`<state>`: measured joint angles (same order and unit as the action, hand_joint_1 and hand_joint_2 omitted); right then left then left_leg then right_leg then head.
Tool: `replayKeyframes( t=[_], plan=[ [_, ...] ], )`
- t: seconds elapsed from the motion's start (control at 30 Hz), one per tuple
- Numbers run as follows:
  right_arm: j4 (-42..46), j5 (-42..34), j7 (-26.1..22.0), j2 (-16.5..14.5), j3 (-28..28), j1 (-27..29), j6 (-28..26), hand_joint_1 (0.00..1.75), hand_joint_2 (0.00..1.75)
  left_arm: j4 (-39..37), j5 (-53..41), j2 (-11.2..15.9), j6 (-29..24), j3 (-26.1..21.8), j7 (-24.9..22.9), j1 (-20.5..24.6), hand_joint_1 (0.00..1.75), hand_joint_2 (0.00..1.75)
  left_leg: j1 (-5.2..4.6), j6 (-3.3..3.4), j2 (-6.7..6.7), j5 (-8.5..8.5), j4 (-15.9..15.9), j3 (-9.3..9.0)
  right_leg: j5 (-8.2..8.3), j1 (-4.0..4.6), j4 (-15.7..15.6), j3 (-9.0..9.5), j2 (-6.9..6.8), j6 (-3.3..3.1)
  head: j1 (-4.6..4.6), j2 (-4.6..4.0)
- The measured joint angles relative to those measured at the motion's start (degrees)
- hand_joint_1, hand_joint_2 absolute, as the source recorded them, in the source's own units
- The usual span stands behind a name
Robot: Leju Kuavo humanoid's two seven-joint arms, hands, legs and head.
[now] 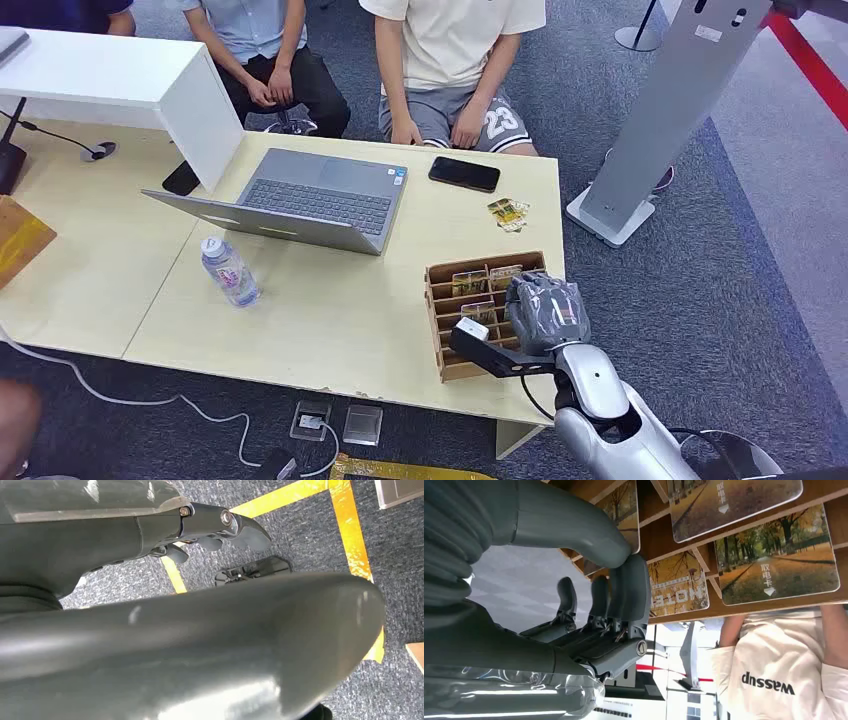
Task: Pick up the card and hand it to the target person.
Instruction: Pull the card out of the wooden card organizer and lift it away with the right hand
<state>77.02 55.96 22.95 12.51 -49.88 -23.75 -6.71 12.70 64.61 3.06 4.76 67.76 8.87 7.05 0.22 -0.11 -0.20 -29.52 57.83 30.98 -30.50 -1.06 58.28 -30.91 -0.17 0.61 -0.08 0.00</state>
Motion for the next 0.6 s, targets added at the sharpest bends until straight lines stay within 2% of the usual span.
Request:
replayKeyframes(
  t=[0.3, 0.6],
  plan=[
    [-0.38, -0.01, -0.16, -0.03, 0.01, -0.28, -0.35, 1.30, 1.75, 0.00, 0.00, 0.00, 0.00, -0.02, 0.02, -0.08, 0.00, 0.00, 0.00, 0.00, 0.00, 0.00, 0.00, -0.01, 0.00, 0.00, 0.00, 0.01, 0.00, 0.00, 0.02, 0.00],
    [-0.71, -0.29, -0.37, -0.05, 0.00, -0.33, -0.44, 1.04, 1.75, 0.00, 0.19, 0.00, 0.00, -0.02, 0.00, -0.13, 0.00, 0.00, 0.00, 0.00, 0.00, 0.00, 0.00, -0.02, 0.00, 0.00, 0.00, 0.02, 0.00, 0.00, 0.01, 0.00]
  ],
)
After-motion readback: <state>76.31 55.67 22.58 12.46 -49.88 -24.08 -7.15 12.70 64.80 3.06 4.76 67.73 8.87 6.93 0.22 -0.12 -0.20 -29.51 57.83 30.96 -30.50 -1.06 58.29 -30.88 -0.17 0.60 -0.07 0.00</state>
